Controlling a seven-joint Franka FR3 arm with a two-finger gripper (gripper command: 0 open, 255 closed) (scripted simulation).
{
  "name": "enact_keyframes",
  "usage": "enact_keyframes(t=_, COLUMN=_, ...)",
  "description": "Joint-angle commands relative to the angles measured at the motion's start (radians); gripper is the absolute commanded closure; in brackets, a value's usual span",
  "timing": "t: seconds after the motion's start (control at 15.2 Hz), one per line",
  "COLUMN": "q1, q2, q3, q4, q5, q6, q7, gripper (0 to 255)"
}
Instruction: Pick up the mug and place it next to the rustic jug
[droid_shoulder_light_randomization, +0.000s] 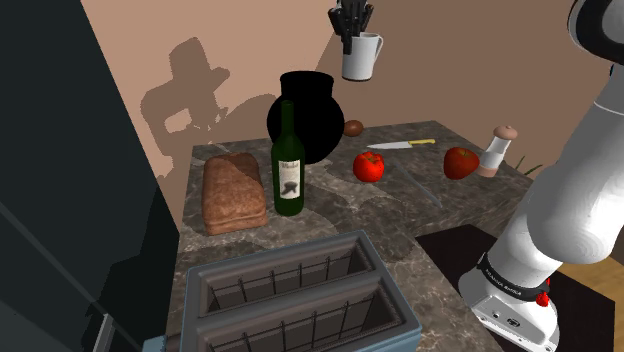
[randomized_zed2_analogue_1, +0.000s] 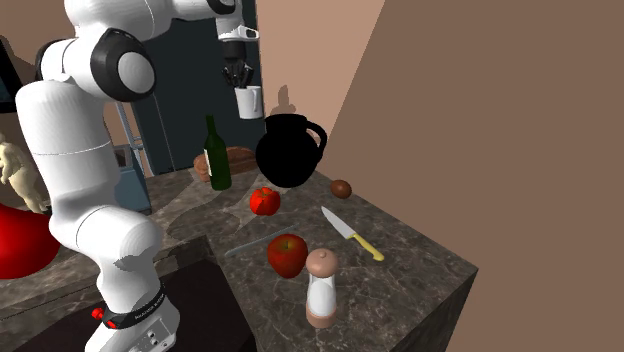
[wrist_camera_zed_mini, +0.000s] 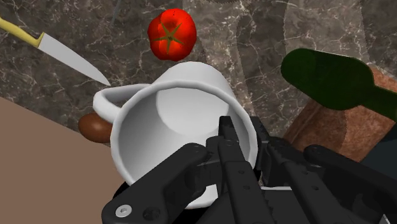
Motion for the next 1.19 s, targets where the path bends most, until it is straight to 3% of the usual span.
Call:
enact_keyframes(t=0.0, q1=0.0, q2=-0.019, q3=0.0, q4=-0.051, q5=0.001, q6=0.033, q7=0.002, gripper=255)
enact_keyframes(t=1.12, q1=-0.002, q2=-0.106, q3=-0.003, q4=-0.394, q5=0.005, q6=0.289, q7=0.015, gripper=255)
